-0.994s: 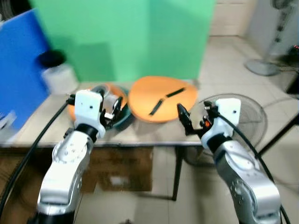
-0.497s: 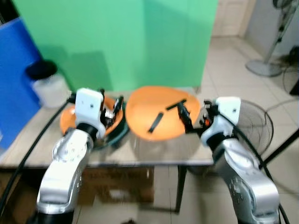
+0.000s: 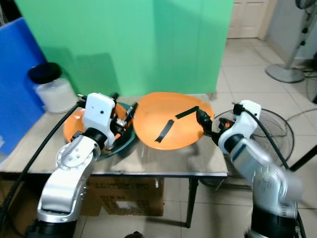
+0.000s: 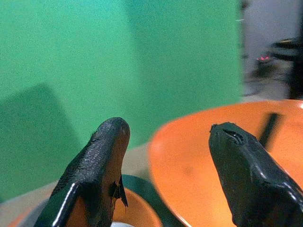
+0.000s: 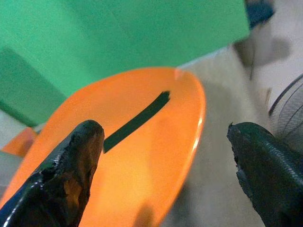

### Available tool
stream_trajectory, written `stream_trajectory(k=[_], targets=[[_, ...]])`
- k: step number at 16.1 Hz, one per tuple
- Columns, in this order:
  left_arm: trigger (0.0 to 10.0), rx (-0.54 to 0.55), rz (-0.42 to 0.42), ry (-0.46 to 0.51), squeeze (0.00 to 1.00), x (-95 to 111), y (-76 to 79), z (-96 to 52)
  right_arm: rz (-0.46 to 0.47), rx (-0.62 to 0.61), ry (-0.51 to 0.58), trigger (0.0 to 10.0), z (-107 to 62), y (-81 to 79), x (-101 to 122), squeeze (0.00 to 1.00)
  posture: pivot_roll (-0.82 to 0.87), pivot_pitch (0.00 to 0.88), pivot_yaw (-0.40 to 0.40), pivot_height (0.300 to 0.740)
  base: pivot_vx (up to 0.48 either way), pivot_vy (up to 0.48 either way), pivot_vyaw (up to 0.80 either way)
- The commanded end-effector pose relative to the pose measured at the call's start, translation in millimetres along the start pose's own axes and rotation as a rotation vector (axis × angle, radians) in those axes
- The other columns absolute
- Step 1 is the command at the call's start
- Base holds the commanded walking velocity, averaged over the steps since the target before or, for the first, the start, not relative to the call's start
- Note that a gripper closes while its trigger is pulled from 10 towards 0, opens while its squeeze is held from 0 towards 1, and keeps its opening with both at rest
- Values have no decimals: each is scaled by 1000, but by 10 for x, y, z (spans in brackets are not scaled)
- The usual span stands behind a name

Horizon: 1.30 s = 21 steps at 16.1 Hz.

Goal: Setting the table

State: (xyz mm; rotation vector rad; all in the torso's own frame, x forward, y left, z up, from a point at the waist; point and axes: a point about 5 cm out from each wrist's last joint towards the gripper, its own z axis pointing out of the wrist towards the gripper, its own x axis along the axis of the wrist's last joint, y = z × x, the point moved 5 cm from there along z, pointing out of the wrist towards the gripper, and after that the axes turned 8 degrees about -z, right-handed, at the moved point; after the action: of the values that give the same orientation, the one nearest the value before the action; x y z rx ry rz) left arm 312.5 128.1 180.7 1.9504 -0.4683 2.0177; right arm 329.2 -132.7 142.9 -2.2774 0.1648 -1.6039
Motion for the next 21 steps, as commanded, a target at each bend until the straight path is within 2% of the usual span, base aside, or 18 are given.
stream_trajectory(k=[1, 2, 3, 6, 7, 8, 9, 14, 18, 21], targets=[[10000, -50, -17, -11, 0, -5, 59, -24, 34, 12, -13, 10000, 13, -6, 25, 1000, 119, 0, 81, 727, 0, 0, 0], [10000, -97, -16, -31, 0, -26, 104, -49, 54, 14, -24, 10000, 28, 6, 47, 984, 118, 0, 79, 727, 0, 0, 0], [10000, -141, -6, -53, 0, -54, 139, -81, 49, 7, -53, 10000, 44, 34, 45, 0, 118, 0, 78, 727, 0, 0, 0], [10000, -177, -12, -60, 0, -56, 158, -114, 85, 29, -166, 9843, 67, 29, -36, 0, 116, 0, 76, 727, 0, 0, 0], [10000, -186, -16, -62, 0, -57, 169, -118, 97, 40, -182, 6941, 69, 6, -54, 0, 117, 0, 74, 727, 0, 0, 0], [10000, -217, -25, -73, 0, -65, 205, -139, 113, 50, -203, 2510, 73, -25, -65, 0, 118, 0, 72, 727, 0, 0, 0], [10000, -241, -31, -82, 0, -74, 239, -158, 123, 59, -212, 0, 75, -48, -73, 0, 119, 0, 71, 727, 0, 0, 0], [10000, -290, -43, -96, 0, -90, 317, -209, 204, 76, -247, 0, 82, -74, -91, 0, 120, 0, 69, 727, 0, 0, 0], [10000, -392, -107, -130, 0, -106, 453, -299, 290, 72, -286, 0, 84, -55, -155, 0, 120, 0, 69, 727, 0, 0, 0], [10000, -399, -114, -130, 0, -110, 477, -315, 357, 65, -305, 0, 91, -50, -211, 0, 119, 0, 70, 727, 0, 0, 0]])
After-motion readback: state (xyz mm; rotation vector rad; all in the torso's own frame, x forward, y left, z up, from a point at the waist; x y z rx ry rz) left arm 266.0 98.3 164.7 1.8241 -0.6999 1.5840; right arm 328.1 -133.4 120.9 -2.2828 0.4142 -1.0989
